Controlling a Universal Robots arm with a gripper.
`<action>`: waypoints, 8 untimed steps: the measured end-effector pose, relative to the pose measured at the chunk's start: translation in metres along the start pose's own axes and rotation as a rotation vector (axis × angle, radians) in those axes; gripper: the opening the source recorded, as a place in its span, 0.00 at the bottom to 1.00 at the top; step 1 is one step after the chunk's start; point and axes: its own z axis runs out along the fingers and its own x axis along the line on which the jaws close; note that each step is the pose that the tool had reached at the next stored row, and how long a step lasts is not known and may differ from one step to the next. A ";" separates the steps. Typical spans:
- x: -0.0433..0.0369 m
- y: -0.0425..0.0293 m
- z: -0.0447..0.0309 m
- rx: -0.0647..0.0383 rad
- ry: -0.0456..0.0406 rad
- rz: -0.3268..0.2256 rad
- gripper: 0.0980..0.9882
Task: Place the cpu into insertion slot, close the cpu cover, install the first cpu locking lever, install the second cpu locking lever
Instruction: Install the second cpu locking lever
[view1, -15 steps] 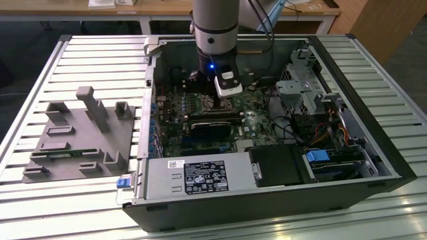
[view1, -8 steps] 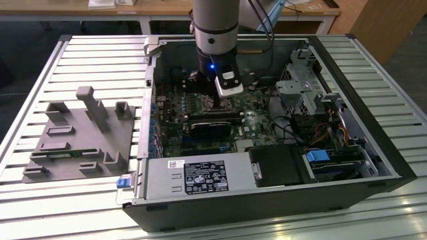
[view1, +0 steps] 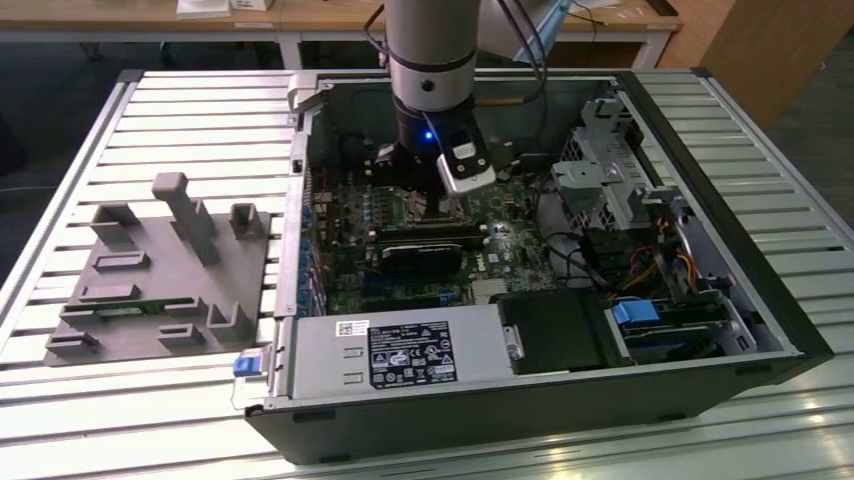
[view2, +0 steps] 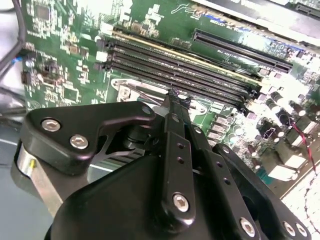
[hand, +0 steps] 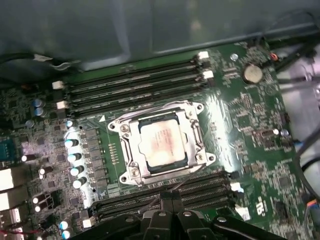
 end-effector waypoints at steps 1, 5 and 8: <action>0.0003 -0.0001 0.0005 -0.003 0.0013 -0.010 0.00; 0.0020 -0.0007 0.0029 -0.011 0.0057 -0.047 0.00; 0.0025 -0.0010 0.0044 -0.011 0.0066 -0.056 0.00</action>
